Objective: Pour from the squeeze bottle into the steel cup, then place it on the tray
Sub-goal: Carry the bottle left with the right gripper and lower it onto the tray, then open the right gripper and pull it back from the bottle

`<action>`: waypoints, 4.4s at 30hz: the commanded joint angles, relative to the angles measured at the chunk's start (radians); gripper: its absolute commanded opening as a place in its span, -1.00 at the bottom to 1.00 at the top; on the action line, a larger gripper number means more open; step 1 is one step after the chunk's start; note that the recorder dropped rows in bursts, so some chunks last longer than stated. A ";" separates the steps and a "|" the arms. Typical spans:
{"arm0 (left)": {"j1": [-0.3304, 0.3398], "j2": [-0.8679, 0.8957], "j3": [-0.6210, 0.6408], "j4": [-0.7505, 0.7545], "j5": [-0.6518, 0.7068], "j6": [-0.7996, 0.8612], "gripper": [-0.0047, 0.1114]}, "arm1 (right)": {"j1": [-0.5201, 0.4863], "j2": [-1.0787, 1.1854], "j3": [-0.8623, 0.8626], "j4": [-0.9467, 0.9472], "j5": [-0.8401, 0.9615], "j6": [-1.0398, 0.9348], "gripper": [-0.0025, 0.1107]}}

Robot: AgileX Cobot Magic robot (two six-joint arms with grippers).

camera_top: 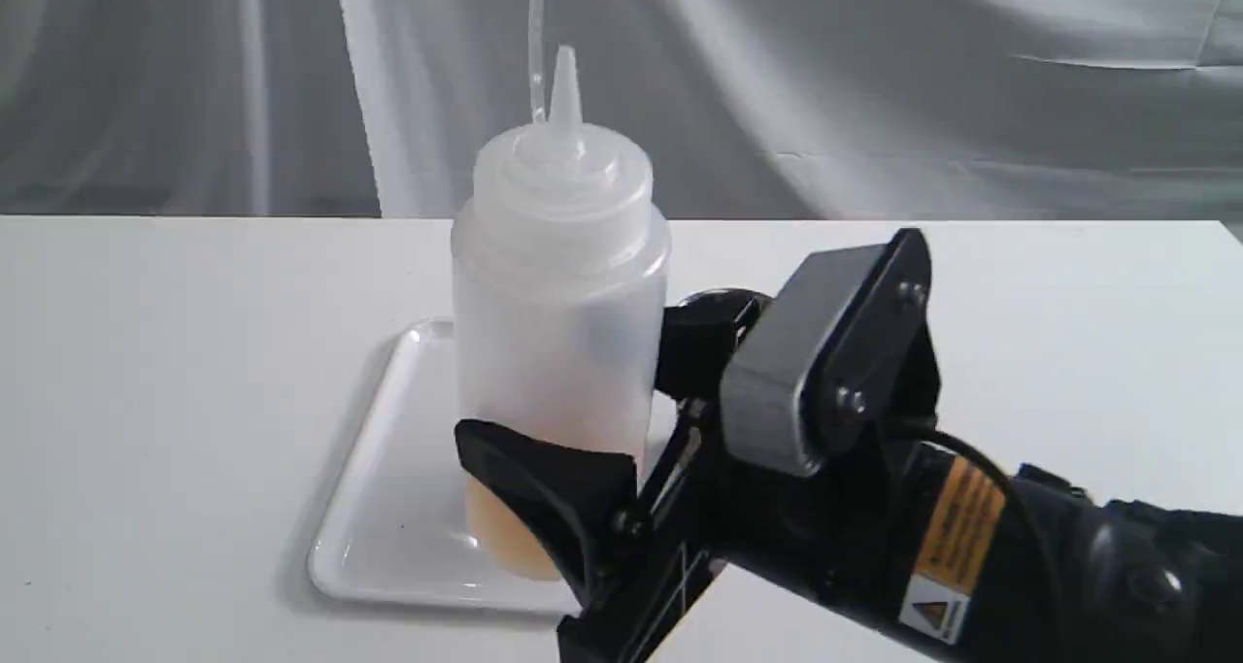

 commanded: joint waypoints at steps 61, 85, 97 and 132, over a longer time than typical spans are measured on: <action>-0.002 -0.003 0.004 0.000 -0.007 -0.003 -0.78 | -0.023 0.897 -0.646 0.484 -0.246 -0.272 -0.96; -0.002 -0.003 0.004 0.000 -0.007 -0.001 -0.78 | -0.024 0.931 -0.646 0.469 -0.259 -0.250 -0.32; -0.002 -0.003 0.004 0.000 -0.007 -0.005 -0.78 | -0.024 0.931 -0.646 0.463 -0.255 -0.230 0.90; -0.002 -0.003 0.004 0.000 -0.007 -0.002 -0.78 | -0.016 0.718 -0.388 0.400 -0.265 -0.264 0.90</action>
